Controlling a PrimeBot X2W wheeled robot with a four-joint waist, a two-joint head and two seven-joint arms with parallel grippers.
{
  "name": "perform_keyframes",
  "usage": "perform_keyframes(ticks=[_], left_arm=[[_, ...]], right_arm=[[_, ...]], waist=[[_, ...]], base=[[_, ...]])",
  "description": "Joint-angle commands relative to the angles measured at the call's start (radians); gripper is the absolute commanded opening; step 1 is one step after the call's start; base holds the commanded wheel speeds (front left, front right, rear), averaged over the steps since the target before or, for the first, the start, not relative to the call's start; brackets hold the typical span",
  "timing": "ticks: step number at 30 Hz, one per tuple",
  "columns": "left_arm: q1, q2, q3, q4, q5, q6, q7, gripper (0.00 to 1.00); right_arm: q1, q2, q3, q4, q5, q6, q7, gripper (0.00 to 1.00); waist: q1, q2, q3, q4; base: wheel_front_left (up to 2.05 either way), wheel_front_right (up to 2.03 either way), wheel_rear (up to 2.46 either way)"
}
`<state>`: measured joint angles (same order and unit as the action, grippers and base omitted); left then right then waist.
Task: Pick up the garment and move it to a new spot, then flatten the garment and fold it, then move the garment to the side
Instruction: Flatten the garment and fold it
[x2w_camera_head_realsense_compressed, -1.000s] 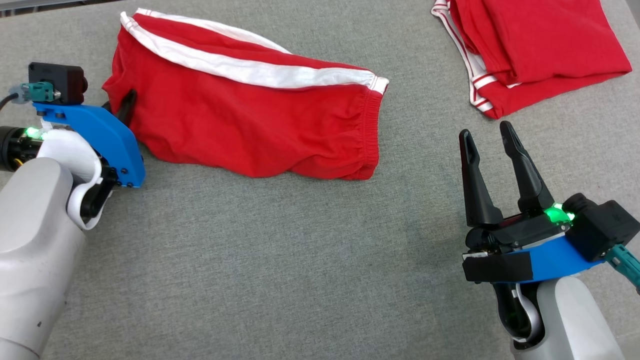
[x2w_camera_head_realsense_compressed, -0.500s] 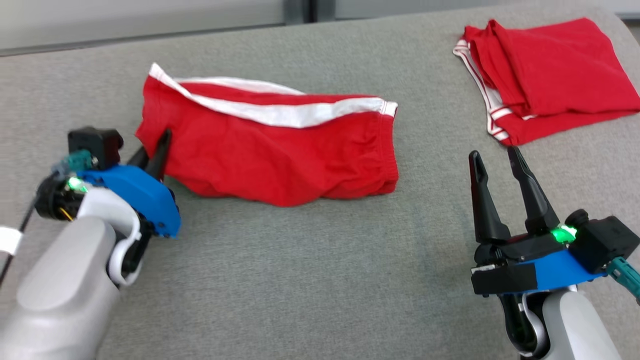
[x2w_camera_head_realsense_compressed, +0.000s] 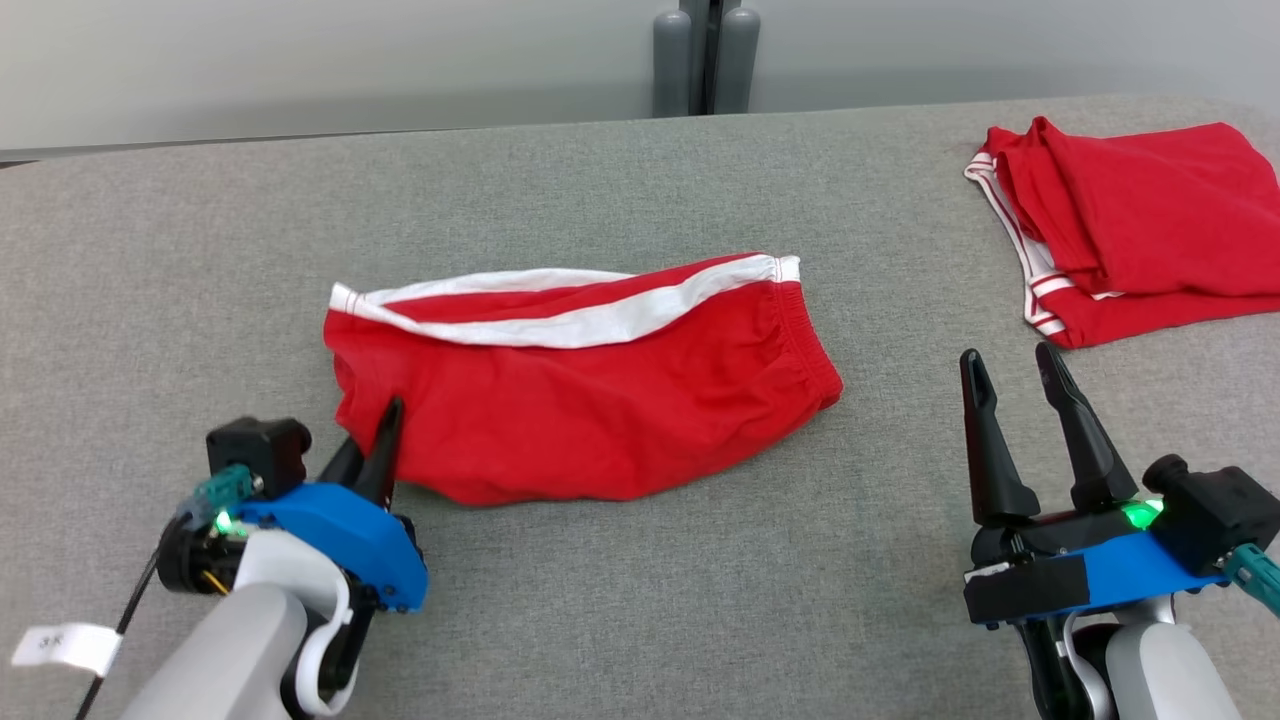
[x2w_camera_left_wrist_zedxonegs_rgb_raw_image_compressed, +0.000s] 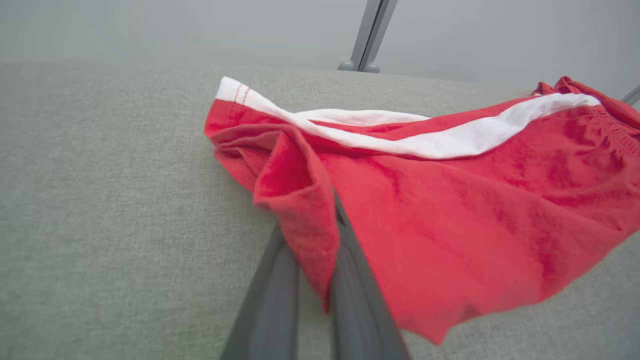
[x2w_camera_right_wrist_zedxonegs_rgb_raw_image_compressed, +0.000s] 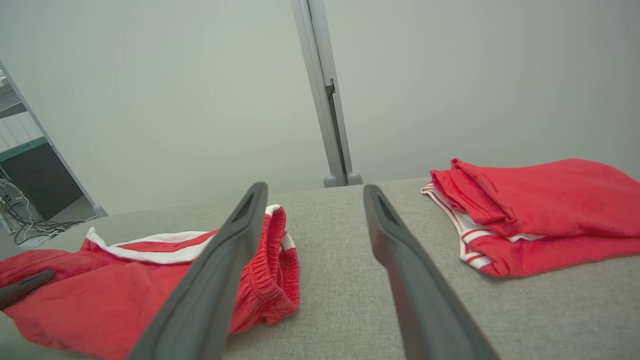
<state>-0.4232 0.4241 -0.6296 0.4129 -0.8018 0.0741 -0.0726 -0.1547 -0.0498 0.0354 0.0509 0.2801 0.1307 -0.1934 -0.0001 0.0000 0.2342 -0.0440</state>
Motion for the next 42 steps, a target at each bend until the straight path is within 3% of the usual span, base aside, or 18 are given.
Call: perform_keyframes(ticks=[1, 4, 5, 6, 7, 17, 24, 33, 42], left_arm=[[0.029, -0.005, 0.004, -0.018, -0.011, 0.015, -0.009, 0.00], [0.062, -0.009, 0.013, -0.034, -0.022, 0.029, -0.024, 0.00], [0.067, -0.006, 0.016, -0.033, -0.015, 0.037, -0.037, 0.11], [0.071, -0.004, 0.017, -0.030, -0.006, 0.045, -0.050, 0.92], [0.075, -0.011, 0.022, -0.031, -0.006, 0.050, -0.071, 1.00], [0.102, -0.034, 0.067, -0.067, 0.104, 0.088, -0.190, 1.00], [0.187, -0.064, 0.207, -0.197, 0.245, 0.105, -0.193, 1.00], [0.342, -0.134, 0.391, -0.313, 0.426, 0.064, -0.193, 1.00], [0.453, -0.180, 0.490, -0.319, 0.529, 0.009, -0.193, 1.00]], right_arm=[[0.018, -0.001, -0.002, -0.005, -0.002, 0.000, 0.006, 1.00], [0.023, -0.001, -0.004, -0.004, 0.000, 0.000, 0.010, 1.00], [0.023, -0.001, -0.004, -0.002, 0.000, 0.000, 0.012, 1.00], [0.023, -0.001, -0.002, 0.000, 0.000, 0.000, 0.014, 1.00], [0.024, -0.001, -0.002, 0.000, 0.000, 0.000, 0.015, 1.00], [0.028, -0.001, -0.011, 0.017, -0.023, 0.000, 0.014, 1.00], [0.041, -0.001, -0.017, 0.035, -0.036, 0.000, 0.009, 1.00], [0.077, -0.001, -0.028, 0.055, -0.052, 0.000, -0.006, 1.00], [0.129, -0.001, -0.055, 0.070, -0.061, 0.000, -0.016, 1.00]], waist=[[0.0001, 0.0000, -0.002, 0.003], [0.0001, 0.0000, -0.006, 0.008], [0.0001, 0.0000, -0.006, 0.009], [0.0001, 0.0000, -0.008, 0.010], [0.0001, 0.0000, -0.010, 0.011], [0.0001, 0.0000, -0.058, 0.044], [0.0001, 0.0000, -0.097, 0.071], [0.0001, 0.0000, -0.158, 0.094], [0.0001, 0.0000, -0.185, 0.105]], base=[[0.00, 0.00, 0.00], [0.00, 0.00, 0.00], [0.00, 0.00, 0.00], [0.00, 0.00, 0.00], [0.00, 0.00, 0.00], [0.00, 0.00, 0.00], [0.00, 0.00, 0.00], [0.00, 0.00, 0.00], [0.00, 0.00, 0.00]])
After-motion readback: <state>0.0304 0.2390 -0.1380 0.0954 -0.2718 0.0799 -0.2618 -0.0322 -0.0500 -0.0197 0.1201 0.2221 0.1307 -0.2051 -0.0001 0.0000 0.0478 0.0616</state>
